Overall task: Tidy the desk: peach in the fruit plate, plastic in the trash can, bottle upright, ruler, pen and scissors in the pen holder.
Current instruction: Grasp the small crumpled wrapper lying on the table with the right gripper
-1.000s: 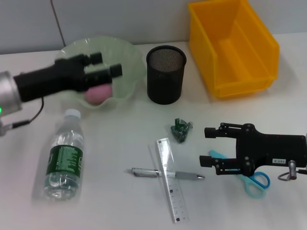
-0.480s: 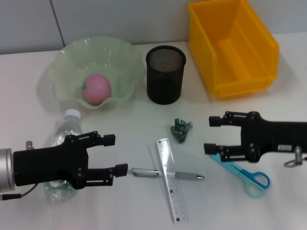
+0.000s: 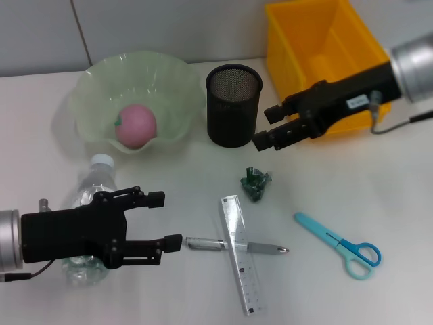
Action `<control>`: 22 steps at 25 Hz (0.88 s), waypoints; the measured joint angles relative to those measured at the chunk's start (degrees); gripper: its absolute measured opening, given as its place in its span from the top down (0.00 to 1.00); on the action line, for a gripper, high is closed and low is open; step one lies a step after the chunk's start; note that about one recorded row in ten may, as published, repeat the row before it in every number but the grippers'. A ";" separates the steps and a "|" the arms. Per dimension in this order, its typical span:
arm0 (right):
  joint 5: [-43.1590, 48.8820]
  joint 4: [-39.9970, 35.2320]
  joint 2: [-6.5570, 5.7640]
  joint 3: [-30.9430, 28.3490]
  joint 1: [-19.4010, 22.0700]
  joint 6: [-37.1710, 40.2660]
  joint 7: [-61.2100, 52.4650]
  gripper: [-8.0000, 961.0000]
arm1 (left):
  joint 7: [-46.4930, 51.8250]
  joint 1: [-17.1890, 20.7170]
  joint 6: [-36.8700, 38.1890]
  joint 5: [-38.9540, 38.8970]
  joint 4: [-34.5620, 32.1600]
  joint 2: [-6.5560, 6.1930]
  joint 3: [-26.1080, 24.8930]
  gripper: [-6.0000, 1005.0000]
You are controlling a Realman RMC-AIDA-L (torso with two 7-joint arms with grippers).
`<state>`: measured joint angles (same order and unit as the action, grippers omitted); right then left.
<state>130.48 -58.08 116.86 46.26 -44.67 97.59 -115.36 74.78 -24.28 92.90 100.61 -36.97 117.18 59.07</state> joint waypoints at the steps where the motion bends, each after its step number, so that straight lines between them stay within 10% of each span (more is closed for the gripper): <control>1: 2.65 0.24 0.01 1.24 -1.83 -0.65 -1.43 0.22 | -0.13 -0.06 0.00 0.00 0.01 0.00 -0.01 0.14; 22: 14.75 12.99 2.50 23.91 -6.16 -23.28 -4.08 0.22 | -0.43 -0.34 -0.02 0.02 -0.03 0.06 -0.28 0.14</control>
<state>145.23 -45.09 119.36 70.17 -50.83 74.30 -119.44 74.35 -24.62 92.88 100.63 -37.00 117.25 58.79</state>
